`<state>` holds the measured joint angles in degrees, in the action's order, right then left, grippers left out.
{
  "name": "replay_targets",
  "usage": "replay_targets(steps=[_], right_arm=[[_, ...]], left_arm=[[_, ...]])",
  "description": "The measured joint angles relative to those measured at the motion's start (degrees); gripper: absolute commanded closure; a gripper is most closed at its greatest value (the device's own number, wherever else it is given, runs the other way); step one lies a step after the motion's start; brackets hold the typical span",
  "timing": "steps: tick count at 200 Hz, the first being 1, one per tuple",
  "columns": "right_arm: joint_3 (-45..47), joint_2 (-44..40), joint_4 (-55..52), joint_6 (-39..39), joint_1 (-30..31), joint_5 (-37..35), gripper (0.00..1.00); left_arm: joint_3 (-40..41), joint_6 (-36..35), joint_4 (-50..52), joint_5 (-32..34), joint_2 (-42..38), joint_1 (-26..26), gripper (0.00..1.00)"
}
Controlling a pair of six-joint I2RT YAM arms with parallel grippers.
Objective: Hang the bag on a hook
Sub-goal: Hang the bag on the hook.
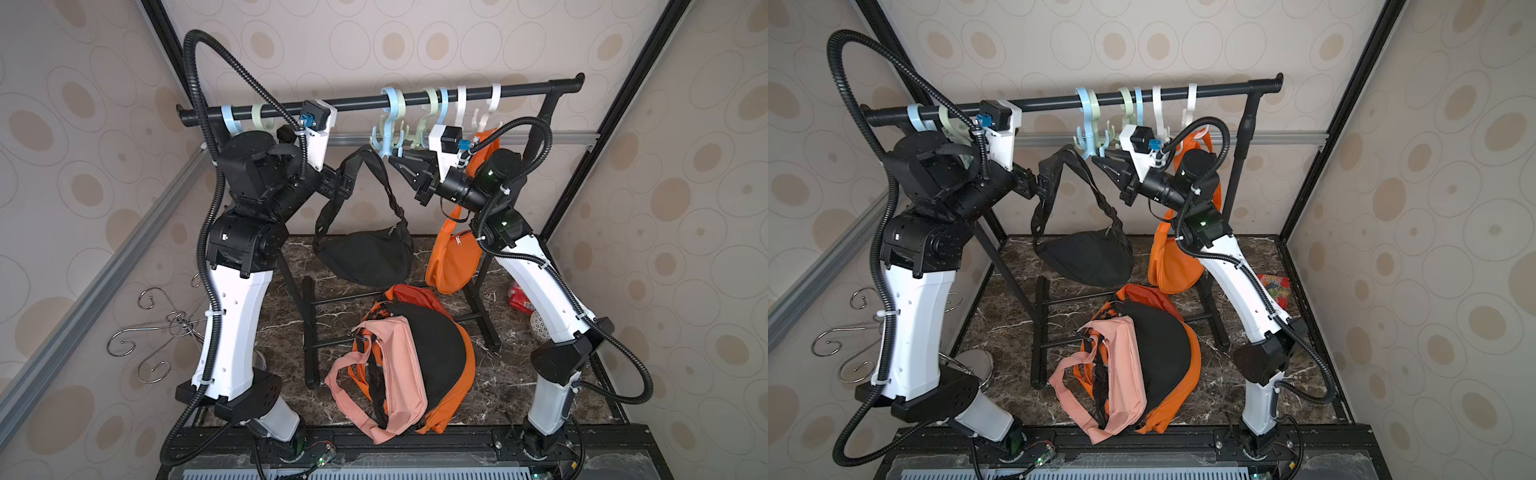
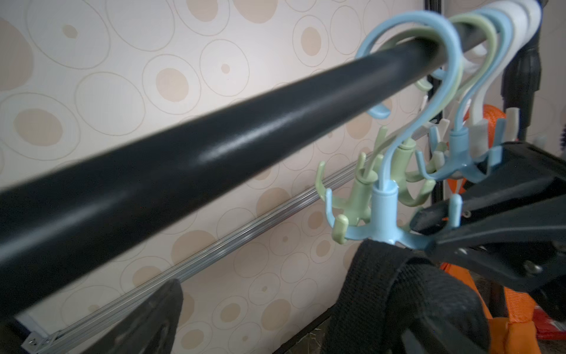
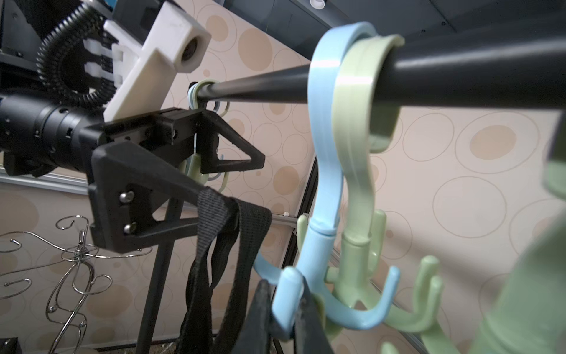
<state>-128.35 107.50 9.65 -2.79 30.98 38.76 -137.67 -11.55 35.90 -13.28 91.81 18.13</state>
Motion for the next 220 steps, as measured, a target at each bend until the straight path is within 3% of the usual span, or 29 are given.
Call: replay_targets(steps=[65, 144, 220], right_arm=[[0.0, 0.2, 1.2, 2.3, -0.8, 2.4, 1.0], [0.2, 0.2, -1.1, -5.8, 0.6, 3.3, 1.0], [1.5, 0.2, 3.4, -1.0, -0.1, 7.8, 1.0]], left_arm=[[-0.7, 1.9, 0.1, -2.9, 0.9, -1.3, 0.0], [-4.0, 2.8, -0.2, -2.2, 2.2, -1.3, 0.0], [-4.8, 2.4, -0.2, -0.3, 4.4, -1.5, 0.0]])
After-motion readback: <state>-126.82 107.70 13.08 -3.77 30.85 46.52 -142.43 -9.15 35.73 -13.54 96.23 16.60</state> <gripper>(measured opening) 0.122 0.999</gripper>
